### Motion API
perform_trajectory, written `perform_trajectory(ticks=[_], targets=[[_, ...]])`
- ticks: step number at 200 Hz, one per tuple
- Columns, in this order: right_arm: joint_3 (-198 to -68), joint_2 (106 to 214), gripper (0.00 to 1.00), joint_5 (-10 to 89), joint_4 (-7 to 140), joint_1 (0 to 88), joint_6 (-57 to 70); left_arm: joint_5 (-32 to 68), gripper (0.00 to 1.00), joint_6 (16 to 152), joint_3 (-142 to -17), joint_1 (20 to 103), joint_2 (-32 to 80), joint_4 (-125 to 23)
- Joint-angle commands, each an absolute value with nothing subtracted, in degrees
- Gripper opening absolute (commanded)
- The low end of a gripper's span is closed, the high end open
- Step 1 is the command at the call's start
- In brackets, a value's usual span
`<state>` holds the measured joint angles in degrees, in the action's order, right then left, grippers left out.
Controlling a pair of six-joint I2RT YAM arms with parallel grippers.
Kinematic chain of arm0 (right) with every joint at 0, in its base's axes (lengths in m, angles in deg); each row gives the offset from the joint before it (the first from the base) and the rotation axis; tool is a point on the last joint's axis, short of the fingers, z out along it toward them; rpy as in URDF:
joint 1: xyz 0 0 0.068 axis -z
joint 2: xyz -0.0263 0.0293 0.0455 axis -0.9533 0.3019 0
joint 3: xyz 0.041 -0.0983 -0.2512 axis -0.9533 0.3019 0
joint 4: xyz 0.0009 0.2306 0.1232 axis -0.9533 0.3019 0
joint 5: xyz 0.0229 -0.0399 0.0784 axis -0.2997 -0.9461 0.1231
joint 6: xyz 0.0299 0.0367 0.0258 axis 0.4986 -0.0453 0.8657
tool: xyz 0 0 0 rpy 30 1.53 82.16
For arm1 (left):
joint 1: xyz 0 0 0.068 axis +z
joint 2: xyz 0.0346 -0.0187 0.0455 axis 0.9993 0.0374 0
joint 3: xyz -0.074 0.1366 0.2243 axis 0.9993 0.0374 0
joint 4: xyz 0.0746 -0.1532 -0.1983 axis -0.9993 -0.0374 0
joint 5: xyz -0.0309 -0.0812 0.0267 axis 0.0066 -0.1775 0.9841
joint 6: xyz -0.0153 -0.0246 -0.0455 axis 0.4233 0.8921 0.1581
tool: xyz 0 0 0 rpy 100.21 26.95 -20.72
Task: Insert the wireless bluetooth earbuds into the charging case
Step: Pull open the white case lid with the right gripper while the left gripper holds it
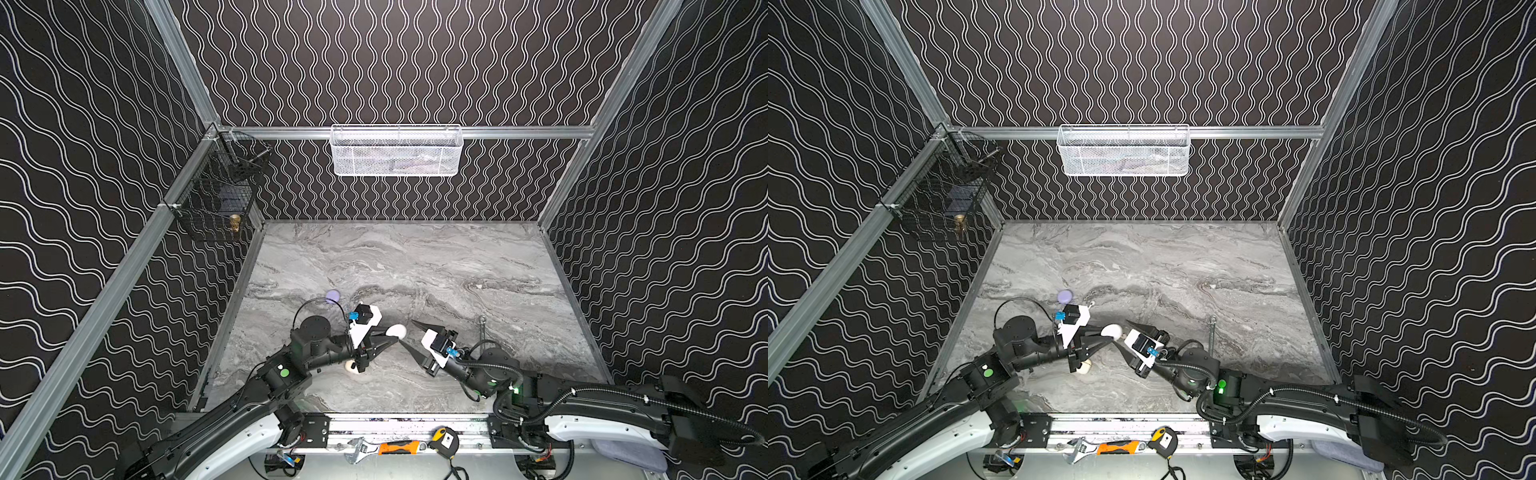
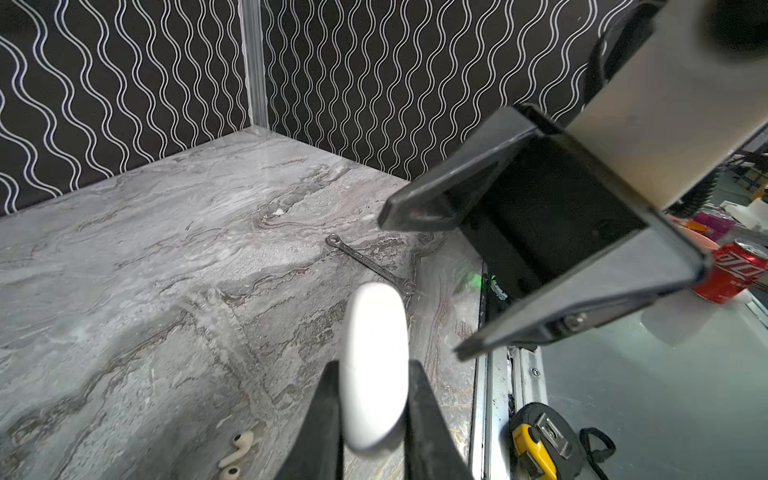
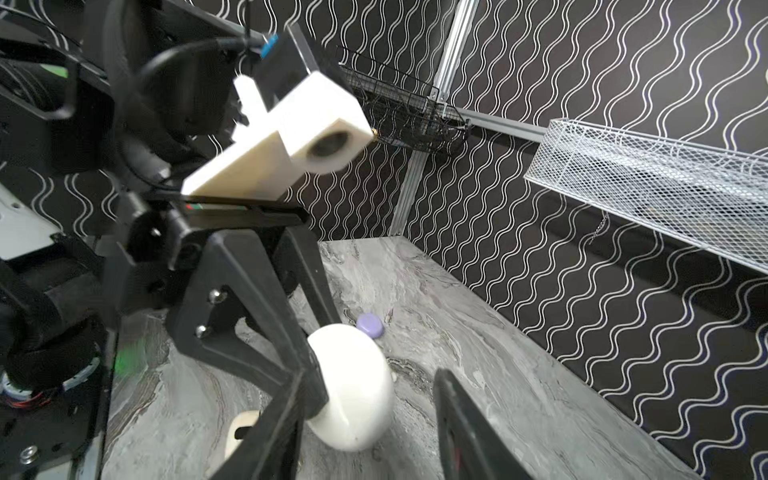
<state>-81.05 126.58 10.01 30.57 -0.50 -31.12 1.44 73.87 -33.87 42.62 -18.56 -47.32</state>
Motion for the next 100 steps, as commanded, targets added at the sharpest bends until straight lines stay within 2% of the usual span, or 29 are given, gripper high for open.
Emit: perform_trajectory(ticks=[1, 61, 100], targets=[[-82.2, 127.71, 0.49, 9.06, 29.17, 0.22, -29.72, -1.54, 0.0, 72.65, -33.6, 42.63, -18.71, -43.95], [-81.81, 125.95, 0.42, 6.99, 28.48, 1.31, -28.75, -4.11, 0.0, 72.62, -32.9, 42.65, -19.5, -43.04], [-82.41, 126.46, 0.4, 5.46, 28.67, 1.99, -27.56, -4.96, 0.0, 72.36, -32.89, 42.62, -19.06, -42.53]])
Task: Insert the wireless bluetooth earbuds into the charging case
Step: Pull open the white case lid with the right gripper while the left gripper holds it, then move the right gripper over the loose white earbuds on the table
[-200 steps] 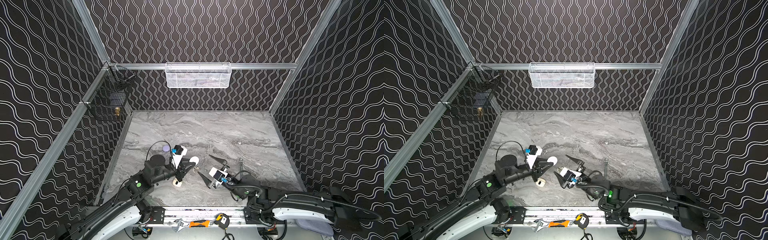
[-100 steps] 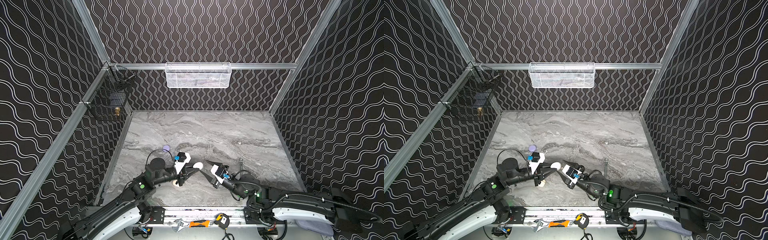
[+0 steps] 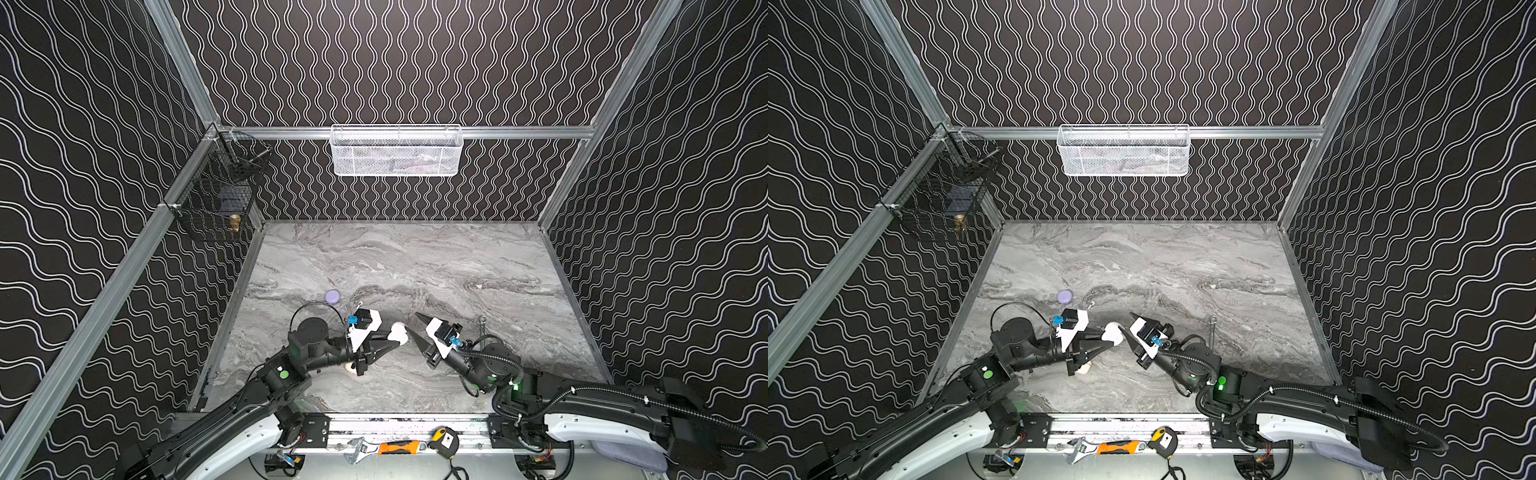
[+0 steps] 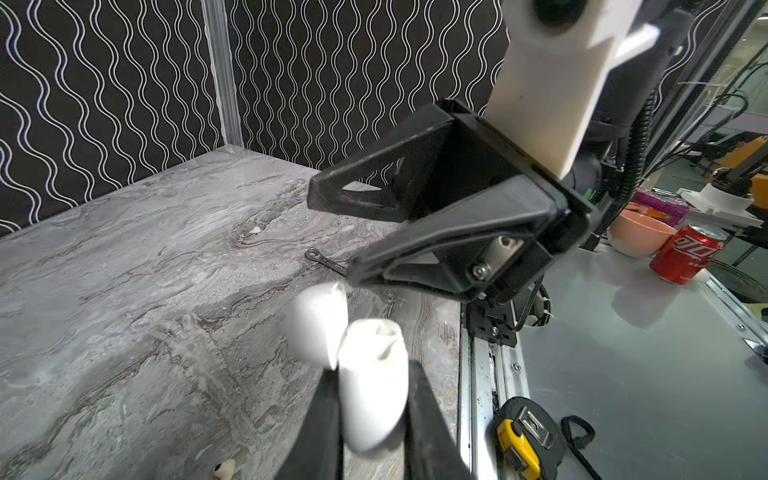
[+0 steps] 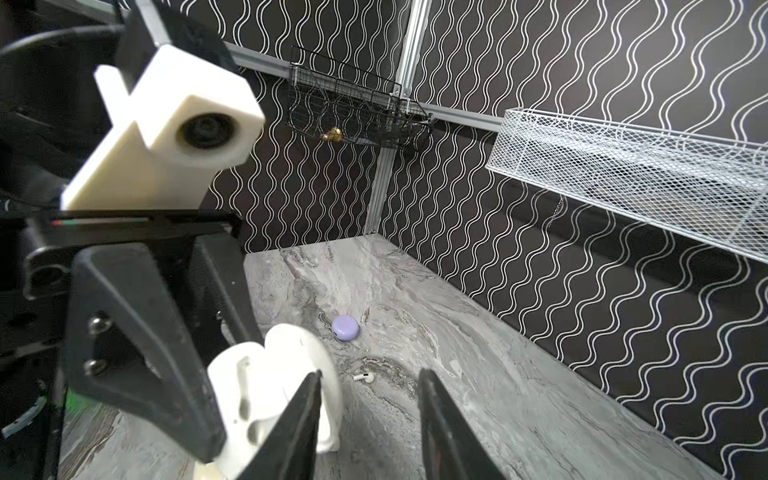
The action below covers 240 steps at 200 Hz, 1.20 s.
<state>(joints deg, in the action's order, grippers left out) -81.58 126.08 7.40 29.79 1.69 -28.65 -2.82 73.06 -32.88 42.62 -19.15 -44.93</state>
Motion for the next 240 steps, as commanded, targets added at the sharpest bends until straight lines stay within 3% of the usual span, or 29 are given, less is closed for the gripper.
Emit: perform_trajectory(ticks=[1, 47, 71, 109, 133, 175, 202, 240], targets=[[-82.42, 126.5, 0.4, 5.37, 28.64, 1.96, -27.5, -5.03, 0.0, 72.34, -32.9, 42.6, -19.1, -42.57], [-84.35, 127.96, 0.41, 3.85, 30.86, 2.38, -24.69, -3.28, 0.0, 71.75, -31.63, 42.63, -20.81, -41.69], [-85.8, 126.02, 0.48, 2.26, 33.94, 2.46, -19.29, -0.28, 0.0, 71.01, -29.42, 42.61, -23.29, -40.02], [-88.75, 122.02, 0.59, -4.25, 44.08, 2.85, -3.99, 10.59, 0.0, 69.94, -22.37, 42.68, -31.29, -36.6], [-92.12, 122.55, 0.59, -8.34, 57.23, 5.17, 8.43, 17.23, 0.0, 69.82, -17.85, 42.71, -37.04, -35.9], [-94.16, 130.13, 0.56, -1.47, 69.89, 9.92, 21.47, 23.66, 0.0, 70.69, -13.95, 43.16, -39.63, -35.37], [-95.03, 137.19, 0.54, 5.96, 69.78, 12.67, 21.51, 22.84, 0.0, 72.93, -12.29, 44.67, -38.98, -32.4], [-99.28, 148.09, 0.54, 15.4, 65.55, 13.97, 16.38, 13.89, 0.0, 81.4, -10.69, 56.69, -42.17, -31.87]])
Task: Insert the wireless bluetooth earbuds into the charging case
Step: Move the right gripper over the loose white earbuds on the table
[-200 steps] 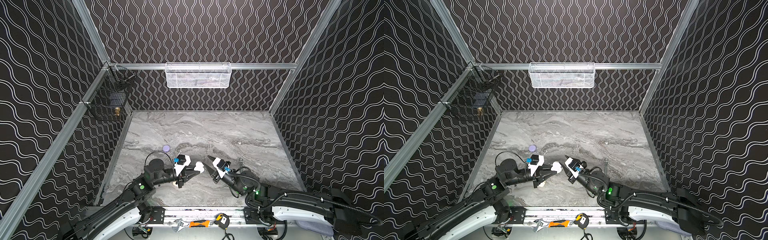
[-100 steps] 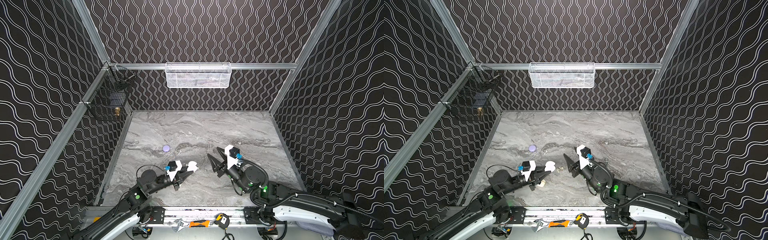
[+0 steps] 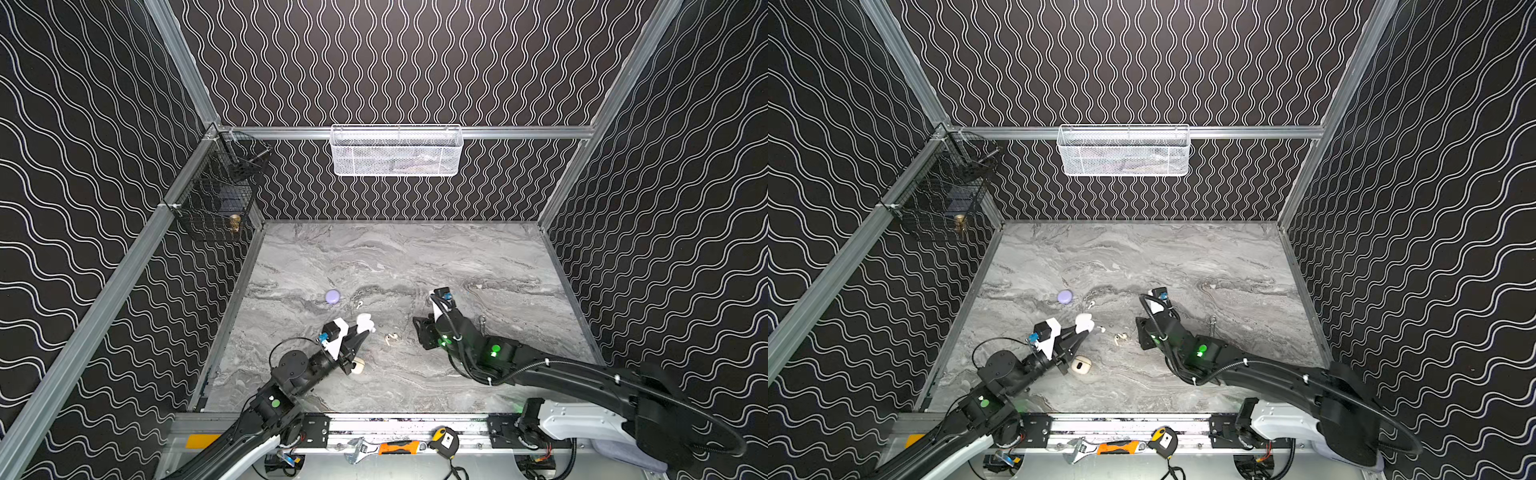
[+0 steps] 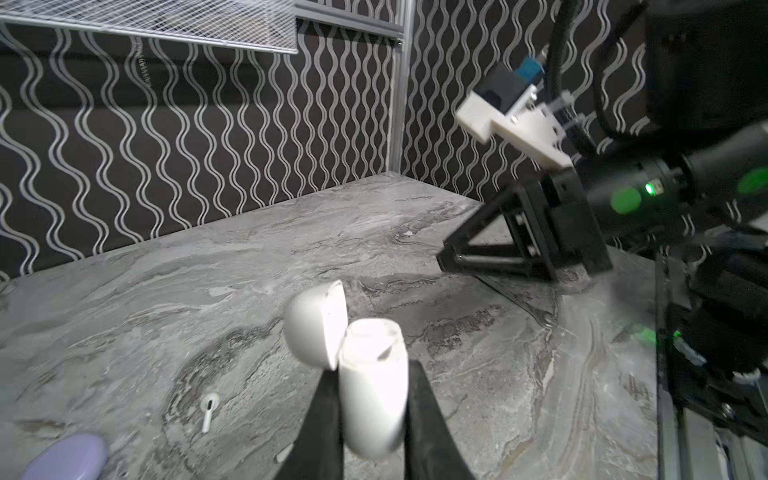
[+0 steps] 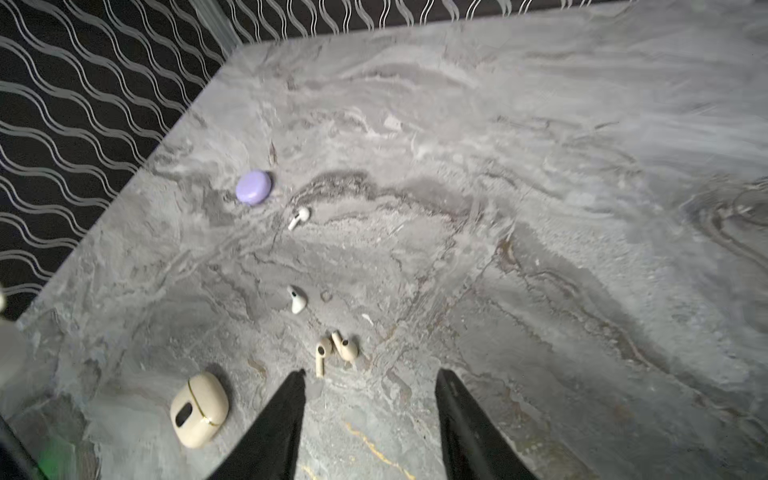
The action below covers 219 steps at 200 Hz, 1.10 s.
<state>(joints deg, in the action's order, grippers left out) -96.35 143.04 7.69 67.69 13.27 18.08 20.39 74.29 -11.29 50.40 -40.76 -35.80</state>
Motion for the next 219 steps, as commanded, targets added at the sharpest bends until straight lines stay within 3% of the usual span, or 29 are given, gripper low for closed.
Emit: perform_trajectory(ticks=[1, 51, 96, 140, 219], targets=[[-99.47, 148.39, 0.54, 15.66, 65.49, 14.02, 16.27, 13.54, 0.0, 81.69, -10.68, 57.15, -42.17, -31.79], [-112.9, 165.8, 0.51, 23.07, 71.45, 14.37, 13.28, -1.58, 0.0, 88.84, -13.68, 76.85, -31.42, -28.85], [-124.21, 176.79, 0.51, 23.25, 79.96, 14.2, 11.97, -1.35, 0.0, 88.08, -14.88, 77.13, -28.83, -29.72], [-131.76, 185.26, 0.5, 20.85, 86.5, 12.8, 10.58, 3.63, 0.0, 87.35, -14.97, 77.19, -34.36, -35.65], [-136.03, 190.79, 0.47, 13.36, 90.57, 12.31, 11.32, 3.86, 0.0, 86.79, -15.84, 77.2, -38.56, -40.12]])
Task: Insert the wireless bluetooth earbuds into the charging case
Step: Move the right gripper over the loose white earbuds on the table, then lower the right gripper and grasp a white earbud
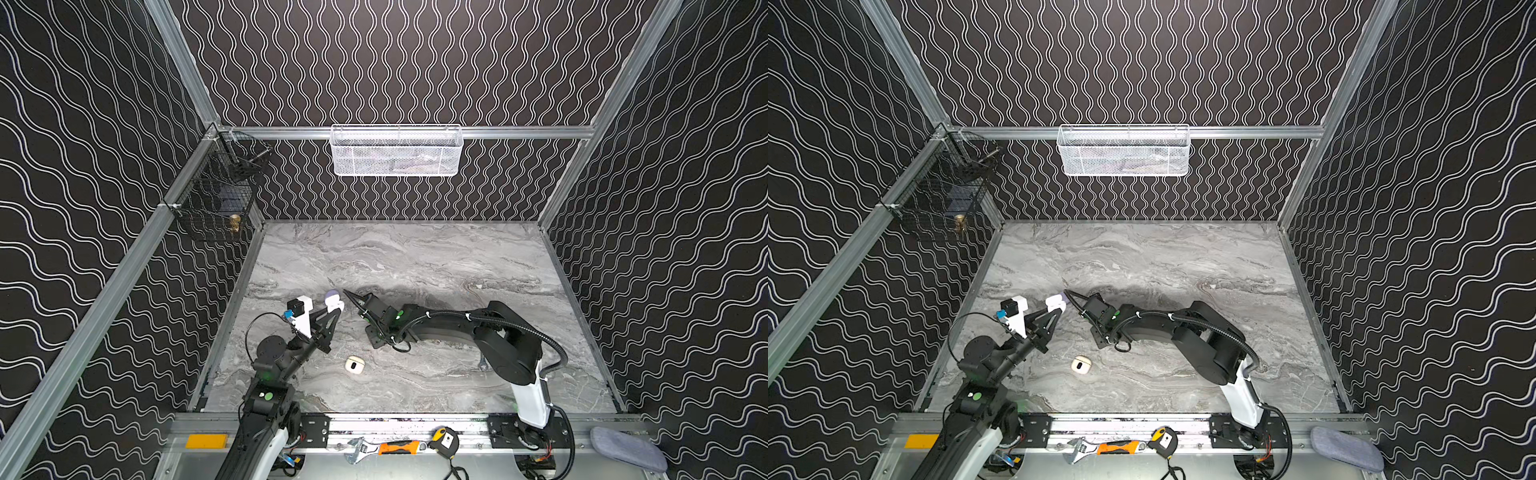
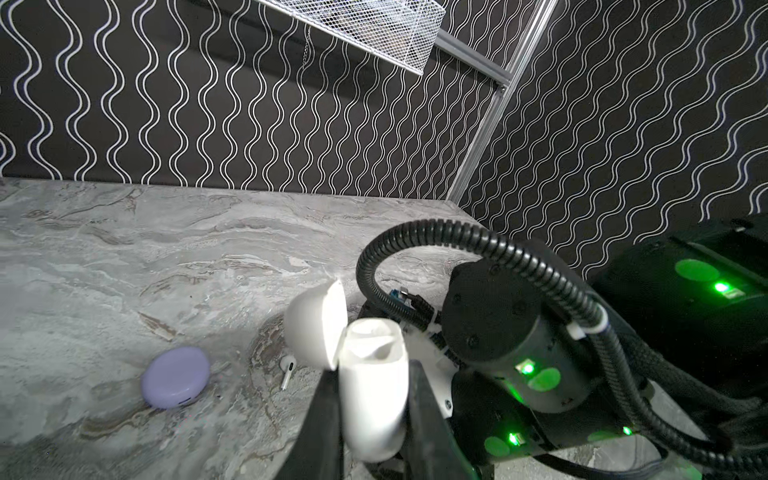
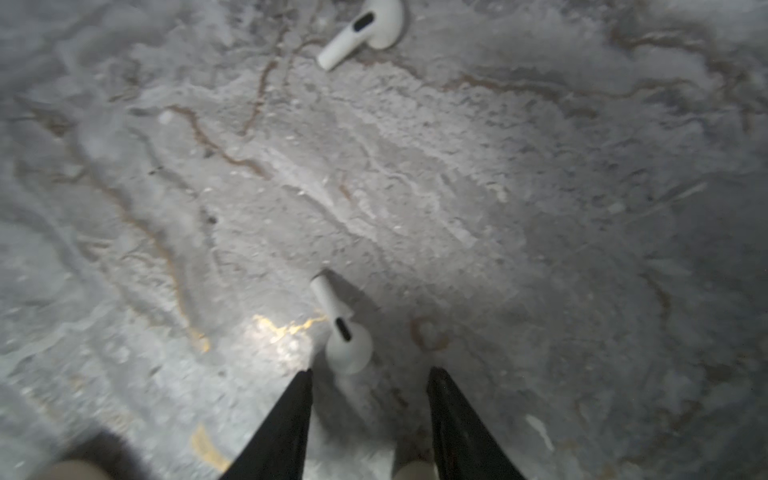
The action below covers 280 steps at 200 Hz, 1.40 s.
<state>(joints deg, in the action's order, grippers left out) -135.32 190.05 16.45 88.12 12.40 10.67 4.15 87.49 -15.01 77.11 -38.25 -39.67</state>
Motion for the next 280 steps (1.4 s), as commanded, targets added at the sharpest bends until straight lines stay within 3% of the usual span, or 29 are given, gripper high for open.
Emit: perform_trajectory(ticks=[1, 140, 185, 229, 280], targets=[[-135.99, 190.84, 0.47, 13.32, 90.57, 12.31, 11.32, 3.86, 0.0, 86.76, -15.84, 77.17, -38.61, -40.13], [-134.09, 190.73, 0.35, 12.56, 86.36, 15.99, 12.39, 5.77, 0.0, 86.41, -16.55, 77.18, -44.38, -46.08], [-129.58, 183.33, 0.34, 12.32, 83.6, 15.95, 12.72, 4.83, 0.0, 86.46, -16.55, 77.21, -42.92, -44.5], [-130.41, 181.13, 0.41, 17.53, 83.51, 15.87, 10.96, 3.28, 0.0, 86.43, -16.46, 77.18, -43.26, -43.66], [-138.43, 188.71, 0.49, 17.42, 89.52, 14.99, 9.94, 1.14, 0.0, 86.16, -16.07, 77.16, -46.07, -43.13]])
